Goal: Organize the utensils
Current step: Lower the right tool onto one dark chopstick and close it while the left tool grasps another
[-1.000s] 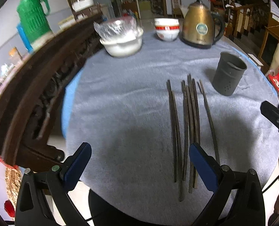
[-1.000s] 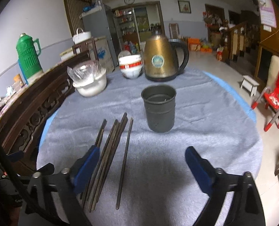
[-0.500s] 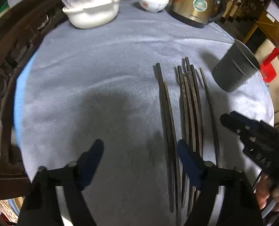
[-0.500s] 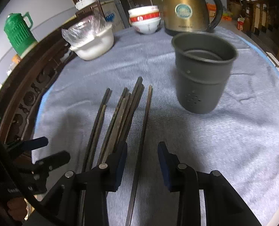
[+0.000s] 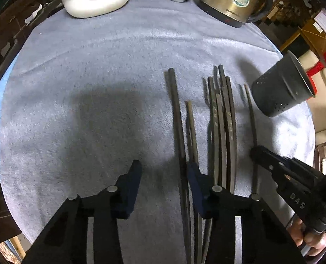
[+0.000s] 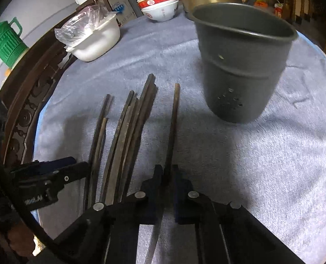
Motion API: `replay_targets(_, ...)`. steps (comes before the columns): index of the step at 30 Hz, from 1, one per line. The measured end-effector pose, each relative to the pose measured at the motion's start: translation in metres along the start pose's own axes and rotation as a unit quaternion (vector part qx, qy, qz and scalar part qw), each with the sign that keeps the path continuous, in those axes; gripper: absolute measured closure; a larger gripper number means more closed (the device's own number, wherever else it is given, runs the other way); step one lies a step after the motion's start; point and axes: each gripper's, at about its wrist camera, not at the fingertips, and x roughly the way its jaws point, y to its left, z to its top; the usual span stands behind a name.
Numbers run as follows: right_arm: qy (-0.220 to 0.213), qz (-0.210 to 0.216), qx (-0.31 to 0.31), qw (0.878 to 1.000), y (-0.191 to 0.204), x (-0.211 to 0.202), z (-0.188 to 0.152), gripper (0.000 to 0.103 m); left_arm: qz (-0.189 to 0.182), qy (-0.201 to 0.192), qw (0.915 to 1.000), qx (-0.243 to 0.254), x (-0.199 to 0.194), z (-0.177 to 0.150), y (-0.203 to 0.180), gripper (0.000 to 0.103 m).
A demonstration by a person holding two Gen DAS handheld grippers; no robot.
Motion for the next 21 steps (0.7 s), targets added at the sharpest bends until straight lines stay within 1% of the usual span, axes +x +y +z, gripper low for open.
replay_targets(6,0.009,-0.013,-0.008,1.0,-0.005,-0.01,-0.009,0.094,0.004,-0.004,1.0,-0.005,-0.002,0.001,0.005,0.06)
replay_targets(8,0.016,-0.012,-0.005,1.0,-0.008,-0.012,-0.012,0.095,0.011,0.0,0.9999,-0.006,0.0,0.003,0.009,0.06)
replay_targets(11,0.028,-0.009,-0.002,1.0,-0.012,-0.016,-0.014,0.095,0.009,0.013,0.9998,-0.011,0.002,0.009,0.011,0.06)
replay_targets(12,0.03,-0.007,-0.001,1.0,-0.011,-0.014,-0.011,0.092,0.01,0.016,0.9997,-0.015,0.002,0.012,0.012,0.06)
replay_targets(15,0.041,-0.014,0.004,0.999,-0.007,-0.008,0.001,0.091,0.008,0.02,0.9995,-0.021,0.002,0.031,0.017,0.057)
replay_targets(19,0.036,-0.037,0.005,0.999,-0.003,-0.003,0.012,0.091,0.004,0.026,0.9991,-0.033,0.012,0.056,0.021,0.057)
replay_targets(21,0.03,-0.053,-0.005,0.998,0.002,0.001,0.018,0.091,0.004,0.028,0.9984,-0.048,0.02,0.067,0.026,0.057)
